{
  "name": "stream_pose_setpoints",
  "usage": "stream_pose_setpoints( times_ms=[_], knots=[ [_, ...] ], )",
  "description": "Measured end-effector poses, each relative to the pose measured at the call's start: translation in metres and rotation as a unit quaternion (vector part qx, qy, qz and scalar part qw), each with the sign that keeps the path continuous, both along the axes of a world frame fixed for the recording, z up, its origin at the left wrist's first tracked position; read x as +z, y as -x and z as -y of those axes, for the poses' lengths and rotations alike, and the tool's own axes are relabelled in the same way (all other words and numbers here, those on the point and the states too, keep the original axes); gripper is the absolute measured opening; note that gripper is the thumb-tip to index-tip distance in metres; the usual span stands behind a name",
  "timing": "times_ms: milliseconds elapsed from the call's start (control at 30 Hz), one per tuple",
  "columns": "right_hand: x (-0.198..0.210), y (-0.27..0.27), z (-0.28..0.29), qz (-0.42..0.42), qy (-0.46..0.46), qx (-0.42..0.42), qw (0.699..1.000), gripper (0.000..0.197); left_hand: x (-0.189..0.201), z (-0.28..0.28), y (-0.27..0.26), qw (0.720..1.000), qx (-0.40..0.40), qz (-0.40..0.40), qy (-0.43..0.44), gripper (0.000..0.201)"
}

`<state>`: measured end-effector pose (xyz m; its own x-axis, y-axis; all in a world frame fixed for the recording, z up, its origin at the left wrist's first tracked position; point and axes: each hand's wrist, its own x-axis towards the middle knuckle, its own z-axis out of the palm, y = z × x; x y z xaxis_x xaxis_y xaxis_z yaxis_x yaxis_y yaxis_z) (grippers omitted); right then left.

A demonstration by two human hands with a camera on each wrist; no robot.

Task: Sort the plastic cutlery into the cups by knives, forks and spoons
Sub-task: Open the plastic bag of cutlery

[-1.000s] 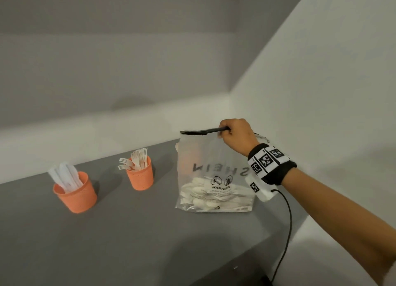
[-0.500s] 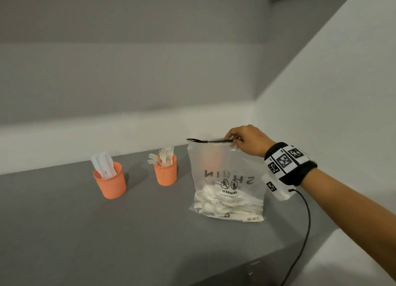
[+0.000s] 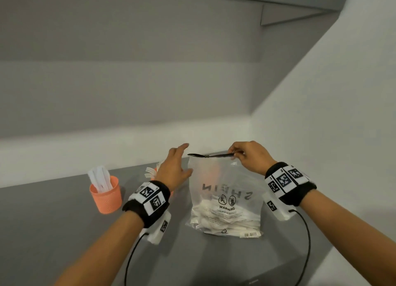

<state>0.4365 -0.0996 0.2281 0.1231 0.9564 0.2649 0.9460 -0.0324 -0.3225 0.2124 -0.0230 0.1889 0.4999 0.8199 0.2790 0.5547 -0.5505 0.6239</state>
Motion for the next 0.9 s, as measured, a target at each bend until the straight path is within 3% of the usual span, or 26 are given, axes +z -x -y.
stream_pose_setpoints(
  times_ms=[67, 133, 200, 333, 467, 533, 733, 900],
  knots=[
    [0.000, 0.001, -0.002, -0.010, 0.003, -0.002, 1.000, 0.027, 0.008, -0.009, -0.013, 0.999, -0.019, -0.022, -0.015, 0.050],
    [-0.001, 0.004, -0.005, -0.008, 0.000, -0.005, 1.000, 0.029, 0.011, -0.015, -0.021, 1.000, -0.016, 0.005, -0.011, 0.024],
    [-0.001, 0.015, -0.006, 0.009, -0.005, 0.007, 1.000, 0.028, 0.012, -0.018, -0.024, 0.999, -0.008, 0.046, 0.002, 0.012],
    [-0.007, 0.044, -0.017, 0.042, -0.022, 0.057, 0.997, 0.043, 0.016, -0.016, -0.027, 0.997, -0.012, 0.075, 0.009, 0.011],
    [-0.013, 0.054, -0.028, 0.008, -0.104, 0.055, 0.993, 0.025, 0.019, -0.016, -0.024, 0.996, -0.016, 0.090, 0.011, 0.012],
    [-0.012, 0.050, -0.025, 0.035, -0.098, 0.038, 0.994, 0.025, 0.019, -0.017, -0.022, 0.995, -0.005, 0.096, 0.009, 0.011],
    [-0.011, -0.020, 0.012, 0.038, -0.099, -0.048, 0.993, 0.022, 0.011, -0.030, -0.011, 0.991, 0.029, 0.128, 0.012, 0.021],
    [-0.011, -0.079, 0.054, 0.008, -0.056, -0.127, 0.990, 0.018, 0.011, -0.032, -0.011, 0.994, 0.030, 0.102, 0.001, 0.011]
  ],
)
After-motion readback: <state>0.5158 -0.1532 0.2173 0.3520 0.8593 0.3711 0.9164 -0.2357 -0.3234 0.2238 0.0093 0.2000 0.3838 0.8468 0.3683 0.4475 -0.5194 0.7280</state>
